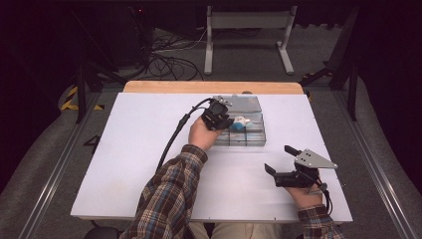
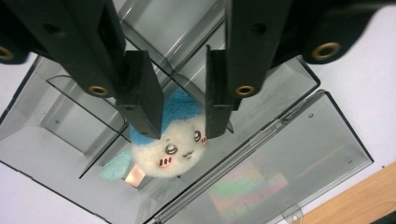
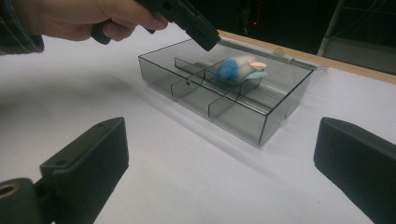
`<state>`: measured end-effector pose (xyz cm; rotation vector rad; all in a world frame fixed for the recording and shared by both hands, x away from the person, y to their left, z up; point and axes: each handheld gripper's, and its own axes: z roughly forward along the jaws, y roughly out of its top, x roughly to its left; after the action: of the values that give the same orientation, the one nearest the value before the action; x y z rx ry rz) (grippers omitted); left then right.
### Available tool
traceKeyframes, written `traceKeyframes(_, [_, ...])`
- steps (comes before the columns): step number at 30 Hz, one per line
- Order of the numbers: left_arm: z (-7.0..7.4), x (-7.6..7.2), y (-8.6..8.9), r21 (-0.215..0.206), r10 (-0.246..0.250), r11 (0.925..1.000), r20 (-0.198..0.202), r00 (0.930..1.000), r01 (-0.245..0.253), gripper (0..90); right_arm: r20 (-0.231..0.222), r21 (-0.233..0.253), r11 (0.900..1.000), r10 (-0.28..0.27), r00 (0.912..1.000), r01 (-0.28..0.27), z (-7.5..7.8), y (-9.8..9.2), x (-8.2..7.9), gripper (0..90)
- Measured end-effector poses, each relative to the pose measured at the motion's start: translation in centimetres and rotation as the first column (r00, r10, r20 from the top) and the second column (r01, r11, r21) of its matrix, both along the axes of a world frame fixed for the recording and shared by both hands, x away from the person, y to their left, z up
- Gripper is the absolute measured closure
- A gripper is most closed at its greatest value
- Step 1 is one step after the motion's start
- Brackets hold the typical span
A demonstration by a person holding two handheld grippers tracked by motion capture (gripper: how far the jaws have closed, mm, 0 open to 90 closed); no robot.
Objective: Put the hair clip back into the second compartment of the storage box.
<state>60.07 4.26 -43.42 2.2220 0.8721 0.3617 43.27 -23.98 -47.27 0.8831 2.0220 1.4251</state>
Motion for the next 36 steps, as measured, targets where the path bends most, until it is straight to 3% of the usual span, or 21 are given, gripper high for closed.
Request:
traceKeyframes(9, [0.5, -1.3, 1.1, -0.051, 0.019, 0.9986, 0.041, 0.9990, -0.017, 52.1, -0.001, -0.003, 1.000, 0.002, 1.0000, -0.002, 0.0, 0.0, 0.0, 4.1])
traceKeyframes(17, [0.9, -2.2, 1.7, -0.062, 0.032, 0.9977, 0.080, 0.9963, -0.027, 33.5, -0.003, -0.005, 1.000, 0.004, 1.0000, -0.004, -0.1, 0.0, 0.1, 4.1])
traceKeyframes(23, [1.4, -2.8, 2.3, -0.095, 0.037, 0.9951, 0.099, 0.9944, -0.028, 24.7, -0.004, -0.004, 1.000, 0.001, 1.0000, -0.001, -0.1, 0.0, 0.1, 4.1])
traceKeyframes(36, [1.8, -4.3, 3.2, -0.114, 0.033, 0.9934, 0.170, 0.9848, -0.013, 17.2, 0.004, 0.001, 1.000, -0.010, 0.9999, 0.010, 0.0, 0.0, 0.0, 3.3])
